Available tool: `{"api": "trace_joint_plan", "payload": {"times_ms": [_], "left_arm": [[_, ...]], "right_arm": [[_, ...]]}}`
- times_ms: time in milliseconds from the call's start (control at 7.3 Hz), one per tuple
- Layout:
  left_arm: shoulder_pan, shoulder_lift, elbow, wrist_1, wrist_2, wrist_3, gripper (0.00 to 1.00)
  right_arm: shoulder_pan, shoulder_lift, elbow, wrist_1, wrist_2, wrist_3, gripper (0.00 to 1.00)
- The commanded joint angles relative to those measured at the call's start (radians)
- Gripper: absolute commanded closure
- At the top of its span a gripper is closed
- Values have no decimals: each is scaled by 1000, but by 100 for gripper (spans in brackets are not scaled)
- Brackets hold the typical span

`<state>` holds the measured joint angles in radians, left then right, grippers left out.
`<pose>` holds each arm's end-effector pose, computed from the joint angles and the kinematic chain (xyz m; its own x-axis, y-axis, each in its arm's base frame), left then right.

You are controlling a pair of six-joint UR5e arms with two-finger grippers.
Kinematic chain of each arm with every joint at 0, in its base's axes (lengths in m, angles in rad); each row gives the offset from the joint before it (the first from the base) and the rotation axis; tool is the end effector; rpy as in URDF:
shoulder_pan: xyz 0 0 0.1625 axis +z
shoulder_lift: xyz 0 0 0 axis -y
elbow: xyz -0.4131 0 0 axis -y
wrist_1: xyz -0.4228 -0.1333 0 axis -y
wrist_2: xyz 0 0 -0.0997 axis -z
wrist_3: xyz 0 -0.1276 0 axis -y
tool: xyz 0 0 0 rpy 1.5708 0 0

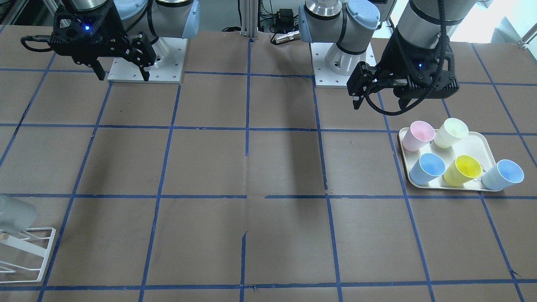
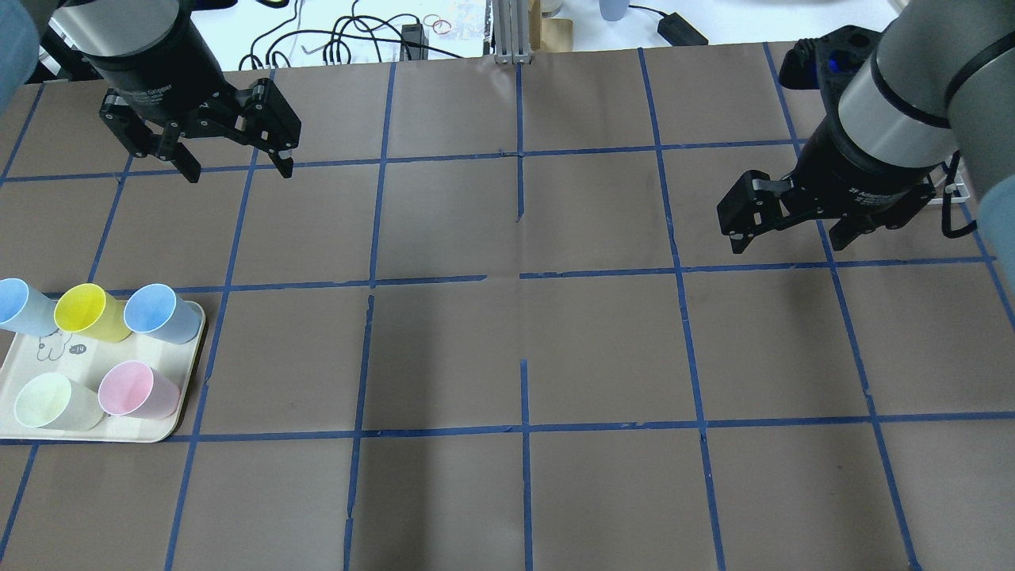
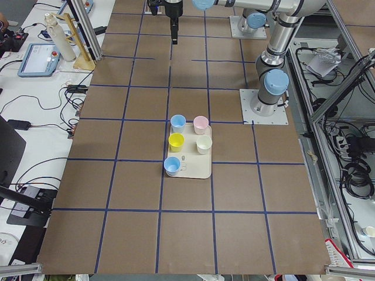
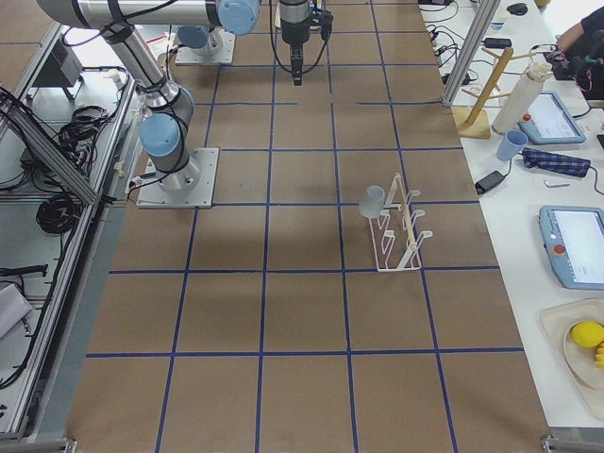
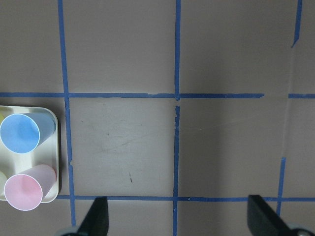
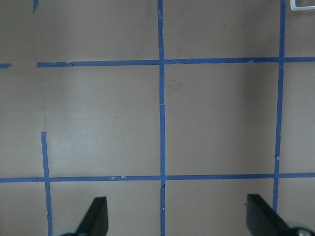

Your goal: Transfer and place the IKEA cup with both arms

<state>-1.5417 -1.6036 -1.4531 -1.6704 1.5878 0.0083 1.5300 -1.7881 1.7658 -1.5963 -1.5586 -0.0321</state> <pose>-0.1156 -0.5362 0.4822 -0.9996 -0.0205 -0.0169 -0.0208 0.9997 0.0148 0.1168 -0.4444 0.4526 -0.9999 0.0081 -0.0106 0.0087 0.9988 -0.0482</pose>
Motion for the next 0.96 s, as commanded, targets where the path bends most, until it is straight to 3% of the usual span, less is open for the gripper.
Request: {"api": "trace_joint_plan", "payload": {"times_ms": [0, 821], "left_arm": [[-3, 10, -1, -3, 1, -1, 0], [-15, 14, -16, -8, 26, -28, 0]], "right_arm": [[1, -2, 3, 2, 2, 12, 0], [-1, 3, 6, -1, 11, 14, 0]]}}
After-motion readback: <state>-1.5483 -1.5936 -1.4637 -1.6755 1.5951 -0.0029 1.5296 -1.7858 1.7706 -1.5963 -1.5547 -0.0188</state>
